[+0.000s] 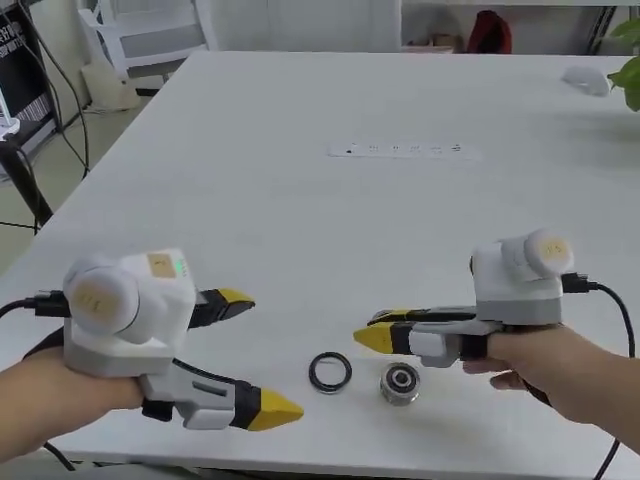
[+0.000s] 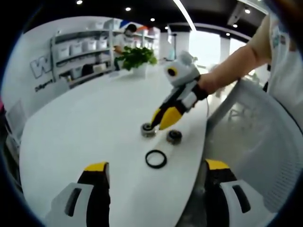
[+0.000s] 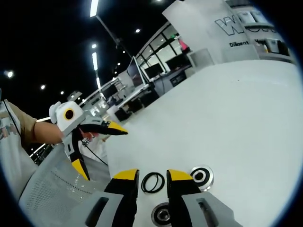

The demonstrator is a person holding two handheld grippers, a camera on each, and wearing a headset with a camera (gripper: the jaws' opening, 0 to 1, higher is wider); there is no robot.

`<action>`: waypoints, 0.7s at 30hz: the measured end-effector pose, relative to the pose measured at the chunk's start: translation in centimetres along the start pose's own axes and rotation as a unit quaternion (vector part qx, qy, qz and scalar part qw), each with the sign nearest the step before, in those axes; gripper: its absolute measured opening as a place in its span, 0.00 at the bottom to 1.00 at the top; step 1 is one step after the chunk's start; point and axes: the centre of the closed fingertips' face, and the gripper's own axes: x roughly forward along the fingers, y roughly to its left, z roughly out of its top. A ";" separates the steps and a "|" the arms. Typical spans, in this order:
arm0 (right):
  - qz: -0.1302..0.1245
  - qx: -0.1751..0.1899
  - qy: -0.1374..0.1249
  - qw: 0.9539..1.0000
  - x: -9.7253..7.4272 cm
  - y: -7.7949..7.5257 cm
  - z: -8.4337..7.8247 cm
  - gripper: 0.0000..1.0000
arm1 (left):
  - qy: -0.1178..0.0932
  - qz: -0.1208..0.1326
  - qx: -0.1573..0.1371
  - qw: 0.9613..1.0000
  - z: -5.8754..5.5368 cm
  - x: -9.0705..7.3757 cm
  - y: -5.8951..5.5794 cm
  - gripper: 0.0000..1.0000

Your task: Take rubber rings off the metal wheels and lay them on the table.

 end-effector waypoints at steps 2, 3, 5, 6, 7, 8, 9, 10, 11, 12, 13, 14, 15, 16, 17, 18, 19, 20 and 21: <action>-0.002 -0.006 -0.005 1.000 -0.4 0.0 0.2 0.21 | 0.000 -0.001 0.001 1.000 0.1 0.0 -0.1 0.83; -0.003 -0.010 -0.009 1.000 -0.7 0.0 0.3 0.23 | 0.000 -0.001 0.001 1.000 0.2 0.0 -0.1 0.83; -0.006 -0.017 -0.013 1.000 -1.1 0.0 0.5 0.26 | -0.001 -0.002 0.001 1.000 0.3 0.0 -0.2 0.83; -0.008 -0.020 -0.014 1.000 -1.2 0.0 0.6 0.28 | -0.002 -0.002 0.001 1.000 0.3 0.0 -0.2 0.83; -0.010 -0.024 -0.018 1.000 -1.5 0.0 0.7 0.30 | -0.003 -0.001 0.001 1.000 0.4 -0.1 -0.2 0.83; -0.010 -0.026 -0.020 0.999 -1.7 0.0 0.9 0.32 | -0.003 -0.001 0.001 1.000 0.4 -0.1 -0.1 0.83; -0.010 -0.027 -0.025 0.999 -2.0 0.1 1.0 0.34 | -0.004 0.000 0.000 1.000 0.5 -0.1 -0.1 0.83; -0.010 -0.027 -0.027 0.999 -2.2 0.1 1.1 0.35 | -0.006 0.000 -0.001 1.000 0.6 -0.1 -0.1 0.83; -0.011 -0.029 -0.029 0.999 -2.3 0.1 1.2 0.35 | -0.007 0.001 -0.003 1.000 0.7 -0.2 0.0 0.83; -0.013 -0.035 -0.031 0.999 -2.6 0.2 1.3 0.35 | -0.008 0.002 -0.003 1.000 0.7 -0.2 0.0 0.83; -0.014 -0.038 -0.032 0.999 -2.7 0.2 1.4 0.36 | -0.009 0.002 -0.003 1.000 0.8 -0.2 0.0 0.83; -0.015 -0.041 -0.032 0.999 -2.9 0.3 1.4 0.37 | -0.010 0.003 -0.003 1.000 0.8 -0.3 0.0 0.83; -0.017 -0.048 -0.032 0.998 -3.1 0.3 1.4 0.37 | -0.011 0.003 -0.004 1.000 0.9 -0.3 0.0 0.83; -0.018 -0.055 -0.031 0.998 -3.2 0.3 1.3 0.38 | -0.011 0.004 -0.004 1.000 1.0 -0.3 0.0 0.83; -0.019 -0.058 -0.030 0.998 -3.4 0.3 1.3 0.39 | -0.012 0.005 -0.003 1.000 1.0 -0.4 0.0 0.83; -0.020 -0.060 -0.030 0.998 -3.5 0.4 1.3 0.40 | -0.013 0.006 -0.004 1.000 1.1 -0.4 0.0 0.84; -0.023 -0.064 -0.030 0.997 -3.7 0.4 1.2 0.42 | -0.015 0.006 -0.005 1.000 1.2 -0.4 0.1 0.84; -0.024 -0.069 -0.031 0.997 -3.8 0.5 1.3 0.44 | -0.016 0.007 -0.006 1.000 1.2 -0.4 0.1 0.84; -0.027 -0.074 -0.033 0.996 -4.0 0.5 1.4 0.46 | -0.017 0.007 -0.006 1.000 1.3 -0.5 0.1 0.84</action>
